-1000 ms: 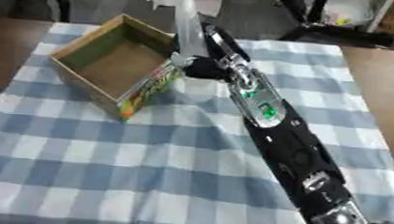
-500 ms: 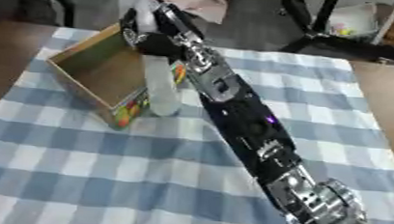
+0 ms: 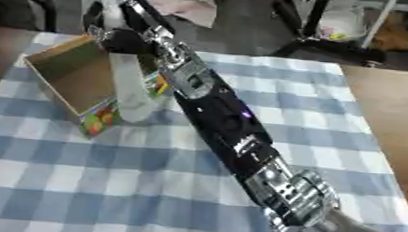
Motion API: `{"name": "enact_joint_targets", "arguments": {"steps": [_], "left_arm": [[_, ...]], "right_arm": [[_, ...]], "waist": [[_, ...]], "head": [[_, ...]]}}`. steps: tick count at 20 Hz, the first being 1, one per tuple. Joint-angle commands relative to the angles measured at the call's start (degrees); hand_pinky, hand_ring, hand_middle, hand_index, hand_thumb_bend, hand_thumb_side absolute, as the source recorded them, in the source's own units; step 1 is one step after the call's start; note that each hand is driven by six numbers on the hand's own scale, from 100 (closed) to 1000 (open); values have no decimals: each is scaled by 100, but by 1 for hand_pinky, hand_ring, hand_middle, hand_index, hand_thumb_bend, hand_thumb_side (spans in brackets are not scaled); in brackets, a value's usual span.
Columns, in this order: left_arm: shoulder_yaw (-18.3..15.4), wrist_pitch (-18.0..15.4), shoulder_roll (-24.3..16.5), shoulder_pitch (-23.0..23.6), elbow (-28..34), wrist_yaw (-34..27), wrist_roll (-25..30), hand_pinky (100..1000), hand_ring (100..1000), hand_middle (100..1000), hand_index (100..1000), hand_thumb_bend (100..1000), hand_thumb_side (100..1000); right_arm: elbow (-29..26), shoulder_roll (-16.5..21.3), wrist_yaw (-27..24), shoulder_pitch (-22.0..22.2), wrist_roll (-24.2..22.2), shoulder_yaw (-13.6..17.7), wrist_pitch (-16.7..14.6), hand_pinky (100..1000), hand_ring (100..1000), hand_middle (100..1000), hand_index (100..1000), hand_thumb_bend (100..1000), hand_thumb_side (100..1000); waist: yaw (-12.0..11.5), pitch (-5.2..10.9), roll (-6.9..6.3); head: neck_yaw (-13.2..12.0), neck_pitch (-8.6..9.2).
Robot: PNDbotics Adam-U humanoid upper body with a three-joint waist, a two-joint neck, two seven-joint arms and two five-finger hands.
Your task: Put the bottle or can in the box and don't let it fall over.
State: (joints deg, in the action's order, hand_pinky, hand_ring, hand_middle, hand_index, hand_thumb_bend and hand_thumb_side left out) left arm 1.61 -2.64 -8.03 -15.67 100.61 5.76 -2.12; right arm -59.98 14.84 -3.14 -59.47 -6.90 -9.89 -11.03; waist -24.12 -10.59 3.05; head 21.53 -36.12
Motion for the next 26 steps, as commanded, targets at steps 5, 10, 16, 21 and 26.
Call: {"name": "enact_joint_targets", "arguments": {"steps": [5, 10, 16, 21, 26], "left_arm": [[14, -16, -75, -56, 43, -31, 24, 959, 1000, 1000, 951, 596, 629], [38, -20, -72, -90, 39, -22, 51, 958, 1000, 1000, 951, 595, 629], [91, -24, -22, -227, 54, -19, 102, 958, 1000, 1000, 952, 595, 630], [249, -33, 63, -455, 49, -65, 256, 960, 1000, 1000, 952, 595, 629], [288, -35, 76, -475, 47, -105, 315, 961, 1000, 1000, 952, 595, 633]], "right_arm": [[-241, 415, -72, -479, 165, 194, -53, 888, 602, 334, 414, 100, 100], [-240, 598, -155, -631, 491, 382, -52, 888, 604, 333, 411, 100, 100], [-186, 525, -80, -588, 941, 439, -147, 886, 606, 336, 415, 100, 100], [-84, 465, 96, -561, 1141, 462, -242, 885, 605, 337, 414, 100, 100], [-120, 402, 533, -491, 791, 263, -426, 930, 771, 670, 794, 100, 114]], "waist": [[-25, 169, -15], [-98, 155, 21], [-316, 22, 58], [-742, -108, 106], [-783, -186, 147]], "head": [[59, 54], [156, 106], [354, 217], [556, 397], [600, 500]]}}
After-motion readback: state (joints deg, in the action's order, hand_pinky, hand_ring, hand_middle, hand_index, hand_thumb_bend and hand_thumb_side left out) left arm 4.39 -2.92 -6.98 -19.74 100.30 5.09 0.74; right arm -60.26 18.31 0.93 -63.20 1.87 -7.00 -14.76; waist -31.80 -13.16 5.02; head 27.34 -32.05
